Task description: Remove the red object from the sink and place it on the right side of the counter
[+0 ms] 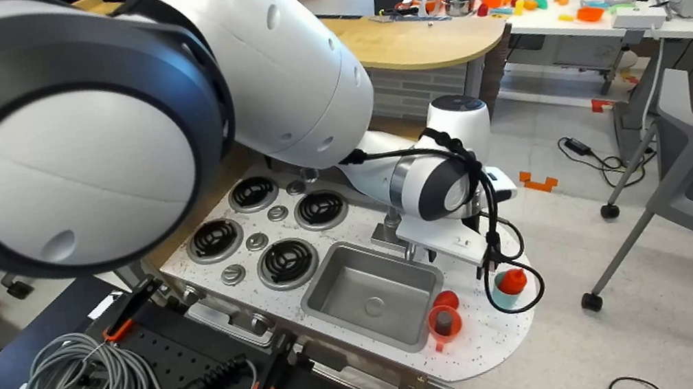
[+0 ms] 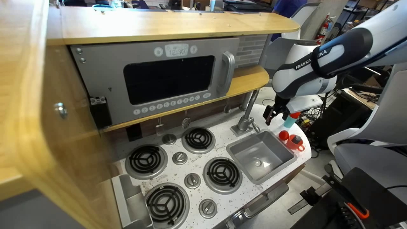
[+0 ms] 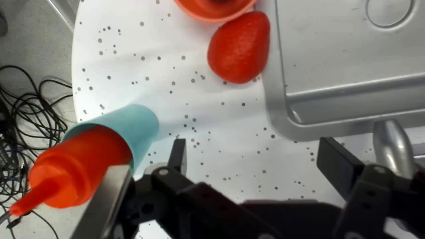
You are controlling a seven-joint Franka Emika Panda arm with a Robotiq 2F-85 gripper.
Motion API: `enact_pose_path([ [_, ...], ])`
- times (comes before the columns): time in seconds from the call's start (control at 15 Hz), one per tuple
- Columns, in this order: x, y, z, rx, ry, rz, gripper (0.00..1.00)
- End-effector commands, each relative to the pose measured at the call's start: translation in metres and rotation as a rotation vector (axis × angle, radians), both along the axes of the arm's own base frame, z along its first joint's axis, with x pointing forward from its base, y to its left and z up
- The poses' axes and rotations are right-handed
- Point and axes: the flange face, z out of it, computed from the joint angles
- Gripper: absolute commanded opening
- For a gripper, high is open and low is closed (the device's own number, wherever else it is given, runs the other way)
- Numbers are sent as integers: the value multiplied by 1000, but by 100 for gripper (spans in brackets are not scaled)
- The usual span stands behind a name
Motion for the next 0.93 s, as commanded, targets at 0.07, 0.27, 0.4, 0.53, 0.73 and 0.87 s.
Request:
enact_pose_path([
  [0.07, -10, 14, 53, 25, -13, 33, 100],
  [0.27, -29, 13, 93, 25, -12, 38, 100],
  [0.4, -43, 11, 118, 28, -12, 28, 100],
  [0.53, -62, 10, 141, 31, -6, 18, 100],
  [0.73, -94, 9, 175, 22, -8, 18, 100],
  [0.87, -119, 7, 195, 12, -10, 24, 100],
])
